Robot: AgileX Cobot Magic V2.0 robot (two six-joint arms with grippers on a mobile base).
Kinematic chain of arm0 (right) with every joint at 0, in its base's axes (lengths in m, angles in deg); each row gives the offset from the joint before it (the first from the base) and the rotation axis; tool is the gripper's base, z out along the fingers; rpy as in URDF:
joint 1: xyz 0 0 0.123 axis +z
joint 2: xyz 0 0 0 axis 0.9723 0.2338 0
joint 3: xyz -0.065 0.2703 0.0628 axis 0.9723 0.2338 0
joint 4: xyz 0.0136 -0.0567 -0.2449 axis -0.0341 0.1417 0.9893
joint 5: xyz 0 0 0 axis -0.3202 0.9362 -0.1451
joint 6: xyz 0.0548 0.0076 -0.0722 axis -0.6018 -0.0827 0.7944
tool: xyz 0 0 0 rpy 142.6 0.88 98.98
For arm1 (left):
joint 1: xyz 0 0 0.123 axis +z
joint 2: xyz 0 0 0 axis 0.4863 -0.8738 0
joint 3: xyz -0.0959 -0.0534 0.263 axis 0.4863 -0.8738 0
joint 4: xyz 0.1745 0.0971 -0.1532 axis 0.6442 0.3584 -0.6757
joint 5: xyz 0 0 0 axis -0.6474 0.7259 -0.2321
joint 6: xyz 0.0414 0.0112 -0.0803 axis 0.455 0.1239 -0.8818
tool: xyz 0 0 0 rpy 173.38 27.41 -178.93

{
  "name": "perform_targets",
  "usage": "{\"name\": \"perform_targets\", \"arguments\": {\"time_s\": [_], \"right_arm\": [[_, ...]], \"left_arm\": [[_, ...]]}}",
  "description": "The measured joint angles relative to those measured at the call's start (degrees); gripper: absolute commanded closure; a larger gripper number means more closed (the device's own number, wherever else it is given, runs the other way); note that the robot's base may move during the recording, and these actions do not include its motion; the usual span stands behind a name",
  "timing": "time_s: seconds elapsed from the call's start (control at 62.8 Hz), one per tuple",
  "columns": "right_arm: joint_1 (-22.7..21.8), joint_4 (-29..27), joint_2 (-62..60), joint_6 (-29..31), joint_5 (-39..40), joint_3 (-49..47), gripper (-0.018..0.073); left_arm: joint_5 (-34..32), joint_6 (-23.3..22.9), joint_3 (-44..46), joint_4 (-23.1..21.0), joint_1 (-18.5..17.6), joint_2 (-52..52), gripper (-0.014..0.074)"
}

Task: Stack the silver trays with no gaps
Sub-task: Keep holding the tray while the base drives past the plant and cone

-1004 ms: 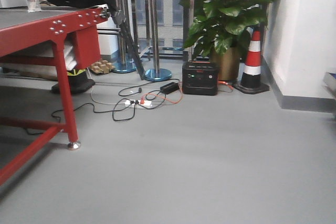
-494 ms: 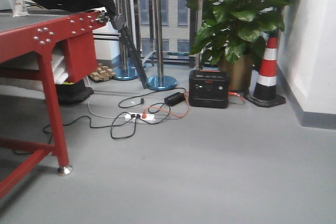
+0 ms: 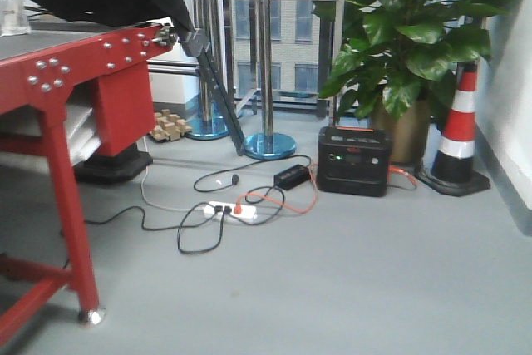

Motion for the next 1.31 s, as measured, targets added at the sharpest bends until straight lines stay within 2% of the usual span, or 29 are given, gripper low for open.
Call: {"name": "perform_targets", "arguments": {"time_s": [1.306], "right_arm": [[0.0,0.5,0.0,0.1,2.7,0.0,0.0616]], "left_arm": [[-0.2,0.0,0.0,0.6,0.0,0.0,0.0614]]}}
